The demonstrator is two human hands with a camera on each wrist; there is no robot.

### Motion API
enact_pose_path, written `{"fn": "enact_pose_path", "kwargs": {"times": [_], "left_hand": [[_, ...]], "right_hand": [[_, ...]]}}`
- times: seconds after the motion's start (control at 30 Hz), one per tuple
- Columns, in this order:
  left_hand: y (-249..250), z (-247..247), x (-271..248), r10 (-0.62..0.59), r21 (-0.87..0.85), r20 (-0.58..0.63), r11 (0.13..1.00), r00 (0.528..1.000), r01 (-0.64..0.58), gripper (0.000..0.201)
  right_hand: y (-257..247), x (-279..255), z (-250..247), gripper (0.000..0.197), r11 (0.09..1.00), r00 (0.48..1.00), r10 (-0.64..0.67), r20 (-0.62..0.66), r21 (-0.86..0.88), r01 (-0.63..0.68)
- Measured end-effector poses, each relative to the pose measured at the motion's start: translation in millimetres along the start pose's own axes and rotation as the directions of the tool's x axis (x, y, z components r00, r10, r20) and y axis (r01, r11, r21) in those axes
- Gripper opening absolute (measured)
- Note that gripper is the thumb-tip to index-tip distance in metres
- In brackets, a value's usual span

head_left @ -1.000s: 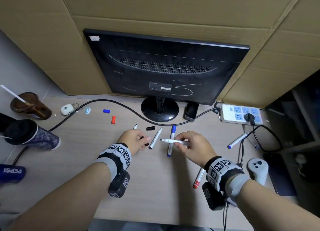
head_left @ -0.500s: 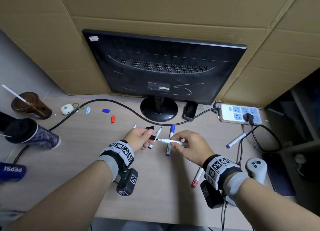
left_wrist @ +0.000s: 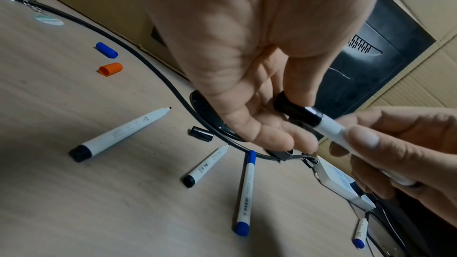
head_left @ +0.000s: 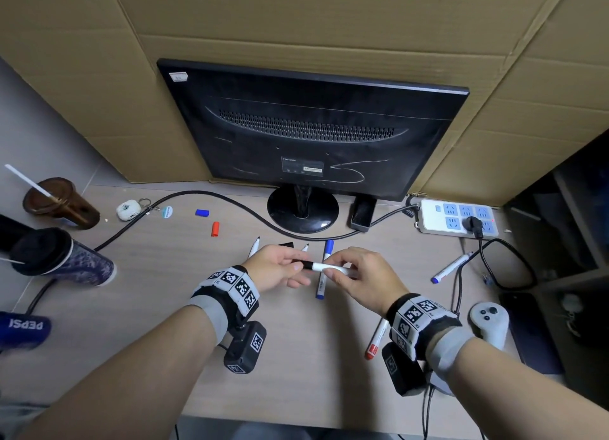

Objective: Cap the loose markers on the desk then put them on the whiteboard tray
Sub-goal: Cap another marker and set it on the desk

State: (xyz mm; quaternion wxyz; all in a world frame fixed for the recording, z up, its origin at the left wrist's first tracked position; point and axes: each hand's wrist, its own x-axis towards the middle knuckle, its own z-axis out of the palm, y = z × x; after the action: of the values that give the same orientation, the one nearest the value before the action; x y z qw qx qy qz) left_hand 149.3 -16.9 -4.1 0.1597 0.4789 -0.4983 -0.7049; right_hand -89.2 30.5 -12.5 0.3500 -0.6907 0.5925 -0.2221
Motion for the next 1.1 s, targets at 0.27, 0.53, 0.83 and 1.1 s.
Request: {"fn": "enact_pose_path", "kwargs": {"times": [0.27,0.53,0.83,1.1], "left_hand": [[-5,-3,2,0.070,0.122,-0.149,0.991,0.986,-0.052,0.024],[7,0,5,0.111,0.203,-0.146,0.976,0.983,-0.080,0.015],[19,2,6,0.128,0.271,-0.120,0.958,0.985,-0.091,0.015],[24,-6,7,0.088,0.233,-0.138,0.971,0.987,-0.054,0.018]], "right_hand": [[3,3,-5,0.009,0.999,0.999,0.037,0.007,0.021,-0.037],[-2,7,-6,0.003,0.996,0.996,0.086,-0.032,0.008,-0.086],[-6,1,-6,0.010,0.995,0.989,0.103,-0.107,0.008,-0.103],[4,3,7,0.010,0.986,0.983,0.165,-0.081,0.027,-0.164]]}}
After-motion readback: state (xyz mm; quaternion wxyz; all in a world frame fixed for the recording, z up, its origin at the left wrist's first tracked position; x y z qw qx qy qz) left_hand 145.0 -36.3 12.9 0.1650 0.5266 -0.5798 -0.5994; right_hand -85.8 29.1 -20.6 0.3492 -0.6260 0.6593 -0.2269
